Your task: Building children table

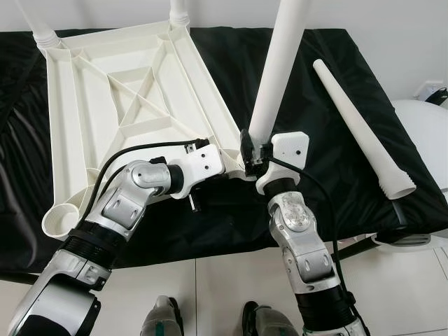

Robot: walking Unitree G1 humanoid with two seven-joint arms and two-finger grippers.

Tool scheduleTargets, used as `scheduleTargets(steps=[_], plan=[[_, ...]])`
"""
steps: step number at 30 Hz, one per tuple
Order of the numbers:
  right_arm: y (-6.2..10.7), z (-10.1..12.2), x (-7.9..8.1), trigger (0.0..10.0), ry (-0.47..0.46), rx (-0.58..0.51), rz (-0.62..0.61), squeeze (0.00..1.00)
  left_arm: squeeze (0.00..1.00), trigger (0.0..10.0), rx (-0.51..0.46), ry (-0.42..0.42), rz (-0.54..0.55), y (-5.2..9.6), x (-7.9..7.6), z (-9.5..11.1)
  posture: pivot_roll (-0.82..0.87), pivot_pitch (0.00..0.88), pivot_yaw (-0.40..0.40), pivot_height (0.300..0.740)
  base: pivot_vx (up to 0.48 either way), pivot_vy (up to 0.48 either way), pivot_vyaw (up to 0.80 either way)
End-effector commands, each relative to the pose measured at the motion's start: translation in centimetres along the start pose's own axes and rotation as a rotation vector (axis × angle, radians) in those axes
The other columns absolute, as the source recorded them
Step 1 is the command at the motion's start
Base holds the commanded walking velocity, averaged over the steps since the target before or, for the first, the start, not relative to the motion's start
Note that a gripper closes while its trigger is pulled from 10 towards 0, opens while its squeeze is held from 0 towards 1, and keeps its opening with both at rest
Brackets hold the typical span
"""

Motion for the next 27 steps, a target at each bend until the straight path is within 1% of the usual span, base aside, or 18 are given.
scheduleTargets(steps=[1,2,4,6,8,9,10,11,12,15,17,18,19,22,23,24,26,27], plan=[[0.5,-0.4,-3.8,10.0,-0.002,0.013,-0.185,1.0,0.0,10.0,0.13,0.116,-0.116,0.2,-3.5,-3.9,0.07,0.197,-0.001,0.74,0.0,0.0,0.0],[0.5,-0.4,-3.8,10.0,-0.002,0.013,-0.185,1.0,0.0,10.0,0.13,0.116,-0.116,0.2,-3.5,-3.9,0.07,0.197,-0.001,0.74,0.0,0.0,0.0],[0.1,-0.1,-3.7,10.0,-0.018,0.004,-0.123,1.0,0.0,10.0,0.13,0.116,-0.115,0.2,-3.5,-3.9,0.07,0.198,-0.001,0.74,0.0,0.0,0.0],[0.1,-0.1,-3.7,10.0,-0.018,0.004,-0.123,1.0,0.0,10.0,0.13,0.116,-0.115,0.2,-3.5,-3.9,0.07,0.198,-0.001,0.74,0.0,0.0,0.0],[-0.5,0.1,-3.6,10.0,-0.038,0.006,-0.041,1.0,0.0,10.0,0.129,0.117,-0.115,0.1,-3.5,-3.9,0.06,0.199,-0.001,0.74,0.0,0.0,0.0],[-0.5,0.1,-3.6,10.0,-0.038,0.006,-0.041,1.0,0.0,10.0,0.129,0.117,-0.115,0.1,-3.5,-3.9,0.06,0.199,-0.001,0.74,0.0,0.0,0.0],[-1.0,0.1,-3.5,10.0,-0.058,0.033,0.028,1.0,0.0,10.0,0.128,0.116,-0.115,0.1,-3.4,-3.9,0.06,0.199,-0.002,0.74,0.0,0.0,0.0],[-1.7,-0.1,-4.0,10.0,-0.059,0.068,0.108,0.0,0.0,10.0,0.128,0.116,-0.114,0.1,-3.4,-3.9,0.06,0.199,-0.005,0.74,0.0,0.0,0.0],[-1.7,-0.1,-4.0,10.0,-0.059,0.068,0.108,0.0,0.0,10.0,0.128,0.116,-0.114,0.1,-3.4,-3.9,0.06,0.199,-0.005,0.74,0.0,0.0,0.0],[-2.8,-0.1,-5.3,10.0,-0.055,0.134,0.24,0.0,0.0,10.0,0.125,0.117,-0.112,0.0,-3.4,-3.8,0.06,0.199,-0.006,0.74,0.0,0.0,0.0],[-3.1,0.0,-5.6,10.0,-0.049,0.141,0.273,0.0,0.0,10.0,0.125,0.117,-0.112,0.0,-3.4,-3.8,0.06,0.198,-0.006,0.74,0.0,0.0,0.0],[-3.4,0.0,-5.9,10.0,-0.063,0.174,0.324,0.0,0.0,10.0,0.125,0.118,-0.111,0.0,-3.4,-3.8,0.06,0.197,-0.008,0.74,0.0,0.0,0.0],[-3.4,0.0,-5.9,10.0,-0.063,0.174,0.324,0.0,0.0,10.0,0.125,0.118,-0.111,0.0,-3.4,-3.8,0.06,0.197,-0.008,0.74,0.0,0.0,0.0],[-3.9,0.2,-6.3,10.0,-0.09,0.209,0.402,0.0,0.0,10.0,0.125,0.118,-0.11,0.0,-3.4,-3.9,0.06,0.196,-0.009,0.74,0.0,0.0,0.0],[-4.2,0.3,-6.3,10.0,-0.073,0.219,0.471,0.0,0.0,10.0,0.125,0.118,-0.109,-0.1,-3.4,-3.9,0.06,0.194,-0.01,0.74,0.0,0.0,0.0],[-4.2,0.3,-6.3,10.0,-0.073,0.219,0.471,0.0,0.0,10.0,0.125,0.118,-0.109,-0.1,-3.4,-3.9,0.06,0.194,-0.01,0.74,0.0,0.0,0.0],[-4.4,0.4,-6.2,10.0,-0.032,0.245,0.586,0.0,0.0,10.0,0.125,0.118,-0.108,-0.1,-3.4,-3.8,0.06,0.193,-0.011,0.74,0.0,0.0,0.0],[-4.4,0.4,-6.2,10.0,-0.032,0.245,0.586,0.0,0.0,10.0,0.125,0.118,-0.108,-0.1,-3.4,-3.8,0.06,0.193,-0.011,0.74,0.0,0.0,0.0]])
Point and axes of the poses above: a point about 5 cm out from each wrist's last joint towards the gripper, its own y axis pointing back from the gripper into the wrist, its own z axis along the axis of the wrist's last joint, x = y × z, the point moved 2 cm from there along -y, pointing out of the wrist towards the gripper, and after that the axes turned 14 degrees about -y, right-handed, at the moved point
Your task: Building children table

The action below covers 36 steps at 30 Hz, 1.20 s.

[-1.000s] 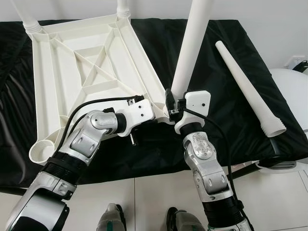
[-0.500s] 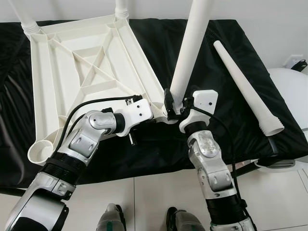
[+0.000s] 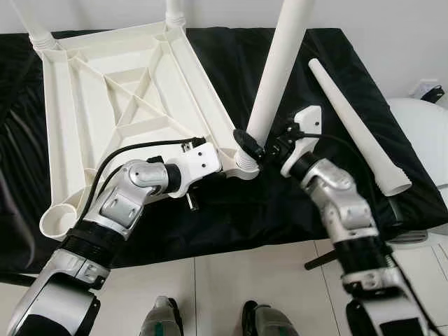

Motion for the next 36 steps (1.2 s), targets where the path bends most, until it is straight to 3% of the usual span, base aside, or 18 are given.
scheduleTargets(steps=[1,9,10,13,14,15,16,19,24,25,26,27,31,32,33,34,35,36], plan=[[1.4,0.3,-2.0,10.0,0.014,0.009,-0.03,0.0,0.0,10.0,0.121,0.11,-0.106,-0.1,-3.4,-3.7,0.06,0.193,-0.011,0.74,0.0,0.0,0.0],[0.8,0.4,-2.6,10.0,-0.014,0.155,0.242,0.0,0.0,10.0,0.12,0.11,-0.103,0.0,-3.4,-3.6,0.07,0.184,-0.01,0.74,0.0,0.0,0.0],[0.7,0.4,-2.6,8.6,-0.008,0.166,0.262,0.0,0.0,10.0,0.12,0.11,-0.103,0.0,-3.4,-3.6,0.07,0.184,-0.01,0.74,0.0,0.0,0.0],[0.5,0.4,-2.7,8.6,-0.011,0.177,0.281,0.0,0.0,10.0,0.12,0.11,-0.103,0.0,-3.4,-3.6,0.07,0.179,-0.009,0.74,0.0,0.0,0.0],[0.3,0.4,-2.6,4.5,-0.013,0.183,0.302,0.0,0.0,10.0,0.12,0.109,-0.103,-0.1,-3.4,-3.6,0.08,0.177,-0.009,0.74,0.0,0.0,0.0],[0.1,0.5,-2.3,2.0,-0.013,0.184,0.326,0.0,0.0,10.0,0.119,0.109,-0.103,-0.1,-3.4,-3.6,0.08,0.176,-0.009,0.74,0.0,0.0,0.0],[-0.1,0.5,-2.0,0.7,-0.022,0.181,0.354,0.0,0.0,10.0,0.12,0.108,-0.103,-0.1,-3.4,-3.6,0.08,0.172,-0.009,0.74,0.0,0.0,0.0],[-0.4,0.5,-1.6,0.0,-0.029,0.178,0.402,0.0,0.0,10.0,0.12,0.107,-0.102,0.0,-3.4,-3.6,0.08,0.17,-0.009,0.74,0.0,0.0,0.0],[-0.5,0.2,-1.1,0.9,-0.035,0.177,0.454,0.0,0.0,10.0,0.122,0.106,-0.101,0.0,-3.3,-3.6,0.08,0.17,-0.007,0.74,0.0,0.0,0.0],[-0.6,0.2,-0.9,3.6,-0.04,0.174,0.464,0.0,0.0,10.0,0.122,0.106,-0.101,0.0,-3.3,-3.6,0.08,0.171,-0.006,0.74,0.0,0.0,0.0],[-0.7,0.2,-0.9,4.5,-0.039,0.172,0.471,0.0,0.0,10.0,0.122,0.106,-0.103,0.0,-3.4,-3.6,0.08,0.171,-0.006,0.74,0.0,0.0,0.0],[-0.7,0.3,-0.9,10.0,-0.035,0.17,0.475,0.0,0.0,10.0,0.122,0.106,-0.104,0.0,-3.4,-3.6,0.08,0.171,-0.006,0.74,0.0,0.0,0.0],[-0.8,0.4,-1.0,10.0,-0.031,0.17,0.483,0.0,0.0,10.0,0.123,0.105,-0.104,0.0,-3.3,-3.6,0.08,0.174,-0.003,0.74,0.0,0.0,0.0],[-0.7,0.4,-1.0,7.4,-0.032,0.169,0.486,0.0,0.0,10.0,0.123,0.105,-0.104,0.0,-3.3,-3.6,0.08,0.176,-0.004,0.74,0.0,0.0,0.0],[-0.7,0.4,-1.0,7.4,-0.032,0.169,0.486,0.0,0.0,10.0,0.123,0.105,-0.104,0.0,-3.3,-3.6,0.08,0.176,-0.004,0.74,0.0,0.0,0.0],[-0.7,0.5,-1.0,1.5,-0.038,0.164,0.485,0.0,0.0,10.0,0.122,0.105,-0.104,0.0,-3.3,-3.6,0.08,0.178,-0.004,0.74,0.0,0.0,0.0],[-0.7,0.5,-1.0,0.0,-0.045,0.16,0.486,0.0,0.0,10.0,0.122,0.105,-0.104,0.0,-3.3,-3.6,0.08,0.179,-0.005,0.74,0.0,0.0,0.0],[-0.7,0.5,-1.0,0.0,-0.045,0.16,0.486,0.0,0.0,10.0,0.122,0.105,-0.104,0.0,-3.3,-3.6,0.08,0.179,-0.005,0.74,0.0,0.0,0.0]])
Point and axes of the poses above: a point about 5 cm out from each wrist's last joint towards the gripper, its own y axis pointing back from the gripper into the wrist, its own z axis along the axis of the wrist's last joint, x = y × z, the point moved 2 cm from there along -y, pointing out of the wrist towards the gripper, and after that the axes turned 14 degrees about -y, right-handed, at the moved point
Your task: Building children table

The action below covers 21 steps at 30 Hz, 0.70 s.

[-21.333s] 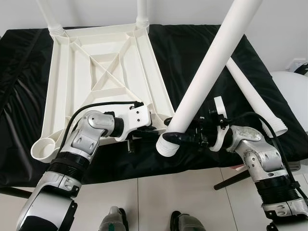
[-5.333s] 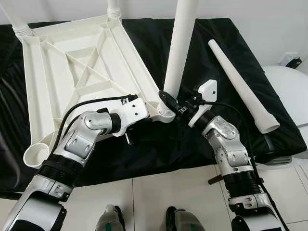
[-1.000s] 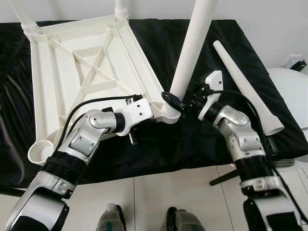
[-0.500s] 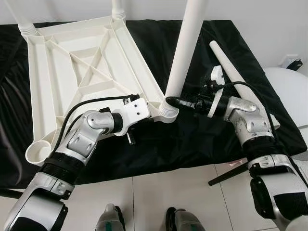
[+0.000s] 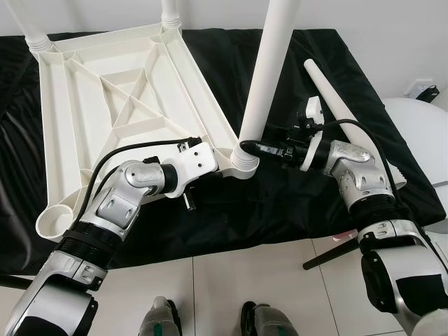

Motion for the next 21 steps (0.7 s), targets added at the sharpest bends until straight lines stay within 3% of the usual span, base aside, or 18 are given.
scheduleTargets(steps=[1,21], plan=[[-0.7,0.7,0.7,0.0,-0.005,-0.048,0.057,0.0,0.0,10.0,0.11,0.09,-0.127,-0.4,-3.4,-3.1,0.08,0.182,-0.007,0.74,0.0,0.0,0.0],[-1.4,0.0,3.1,0.0,-0.02,-0.184,-0.08,0.0,0.0,10.0,0.112,0.1,-0.128,-0.2,-3.7,-3.3,0.07,0.203,-0.016,0.74,0.0,0.0,0.0]])
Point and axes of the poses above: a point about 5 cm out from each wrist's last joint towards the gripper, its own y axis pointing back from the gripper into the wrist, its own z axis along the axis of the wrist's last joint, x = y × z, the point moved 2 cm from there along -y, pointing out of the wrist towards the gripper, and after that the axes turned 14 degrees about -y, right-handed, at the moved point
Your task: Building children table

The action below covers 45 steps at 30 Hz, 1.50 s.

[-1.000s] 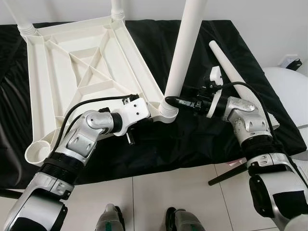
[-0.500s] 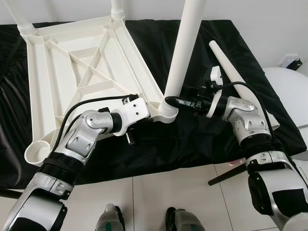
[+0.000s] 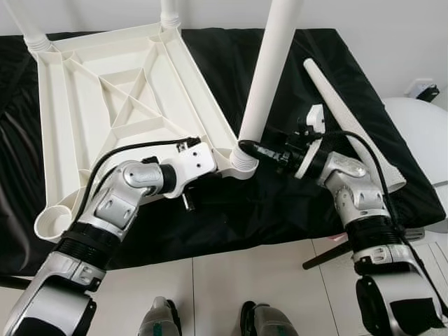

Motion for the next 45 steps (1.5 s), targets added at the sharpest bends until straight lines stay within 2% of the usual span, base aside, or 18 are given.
scheduleTargets(steps=[1,13,27,28,31,36,45], plan=[[-1.0,0.6,1.6,0.0,0.001,-0.054,0.034,0.0,0.0,10.0,0.112,0.101,-0.133,-0.5,-3.7,-3.2,0.07,0.203,-0.016,0.74,0.0,0.0,0.0],[-1.5,0.2,4.1,0.0,0.04,-0.115,-0.116,0.0,0.0,10.0,0.11,0.105,-0.136,-0.5,-3.8,-3.1,0.06,0.215,-0.015,0.74,0.0,0.0,0.0],[-1.5,-0.4,4.6,0.0,0.006,-0.184,-0.36,0.0,0.0,10.0,0.112,0.11,-0.137,-0.4,-4.0,-3.2,0.07,0.219,-0.016,0.74,0.0,0.0,0.0],[-1.6,-0.7,5.3,0.0,0.008,-0.198,-0.43,0.0,0.0,10.0,0.112,0.109,-0.137,-0.4,-3.9,-3.2,0.06,0.218,-0.014,0.74,0.0,0.0,0.0],[-1.7,-0.9,5.5,0.0,0.006,-0.202,-0.449,0.0,0.0,10.0,0.111,0.109,-0.137,-0.4,-3.9,-3.2,0.06,0.218,-0.014,0.74,0.0,0.0,0.0],[-1.7,-1.0,6.5,0.0,0.052,-0.231,-0.555,0.0,0.0,10.0,0.109,0.107,-0.139,-0.5,-3.9,-3.1,0.07,0.214,-0.013,0.74,0.0,0.0,0.0],[-1.7,-1.2,6.7,0.0,0.068,-0.232,-0.658,0.0,0.0,10.0,0.11,0.105,-0.14,-0.5,-3.9,-3.1,0.07,0.209,-0.017,0.74,0.0,0.0,0.0]])
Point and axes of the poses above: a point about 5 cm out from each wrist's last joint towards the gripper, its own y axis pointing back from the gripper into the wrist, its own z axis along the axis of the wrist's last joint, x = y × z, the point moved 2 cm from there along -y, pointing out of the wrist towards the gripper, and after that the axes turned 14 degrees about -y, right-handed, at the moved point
